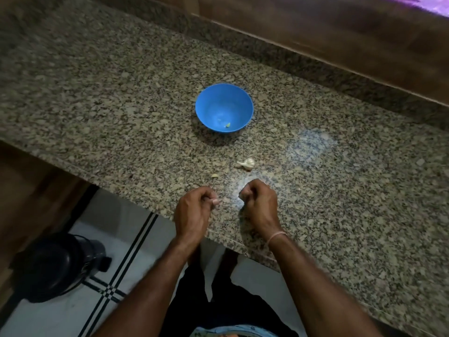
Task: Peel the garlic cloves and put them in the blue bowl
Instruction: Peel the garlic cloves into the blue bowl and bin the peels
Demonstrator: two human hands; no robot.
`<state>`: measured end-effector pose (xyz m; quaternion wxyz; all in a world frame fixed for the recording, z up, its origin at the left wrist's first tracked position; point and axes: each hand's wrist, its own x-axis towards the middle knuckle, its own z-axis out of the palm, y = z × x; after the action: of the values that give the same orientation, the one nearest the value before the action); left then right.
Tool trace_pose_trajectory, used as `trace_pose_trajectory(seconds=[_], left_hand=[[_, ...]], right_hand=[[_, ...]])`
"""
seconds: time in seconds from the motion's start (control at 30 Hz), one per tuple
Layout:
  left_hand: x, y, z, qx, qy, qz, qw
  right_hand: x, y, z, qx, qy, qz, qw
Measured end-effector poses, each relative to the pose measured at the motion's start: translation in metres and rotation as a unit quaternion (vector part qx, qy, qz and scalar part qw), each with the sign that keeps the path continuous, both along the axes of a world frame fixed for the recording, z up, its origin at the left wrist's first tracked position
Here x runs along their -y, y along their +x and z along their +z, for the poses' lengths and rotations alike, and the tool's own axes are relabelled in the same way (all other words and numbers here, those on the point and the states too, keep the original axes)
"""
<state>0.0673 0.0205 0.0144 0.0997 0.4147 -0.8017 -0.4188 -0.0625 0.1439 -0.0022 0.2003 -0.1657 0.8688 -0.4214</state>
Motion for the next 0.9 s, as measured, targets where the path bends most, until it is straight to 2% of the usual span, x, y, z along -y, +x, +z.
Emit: trace_pose_trajectory(seconds=[0.07, 0.13, 0.23, 0.5, 0.67, 0.9], left_hand=[[0.003, 0.007, 0.000, -0.009, 0.017, 0.021, 1.000], [0.006, 0.015, 0.004, -0.014, 0.030, 0.042, 0.999], [0.014, 0.030, 0.007, -0.032, 0.047, 0.070, 0.996], [0.073, 0.144, 0.019, -0.055, 0.037, 0.215, 0.974], [0.119, 0.273, 0.013, -0.069, 0.040, 0.307, 0.948], [0.166, 0.458, 0.000, -0.085, 0.051, 0.386, 0.917]], right_hand=[[0.004, 0.007, 0.002, 0.114, -0.031, -0.066, 0.991], [0.014, 0.016, 0.008, 0.200, -0.078, -0.080, 0.973], [0.035, 0.033, 0.026, 0.283, -0.157, -0.080, 0.943], [0.140, 0.146, 0.045, 0.353, -0.174, 0.069, 0.916], [0.210, 0.266, 0.042, 0.384, -0.132, 0.139, 0.903], [0.281, 0.433, 0.038, 0.427, -0.085, 0.188, 0.880]])
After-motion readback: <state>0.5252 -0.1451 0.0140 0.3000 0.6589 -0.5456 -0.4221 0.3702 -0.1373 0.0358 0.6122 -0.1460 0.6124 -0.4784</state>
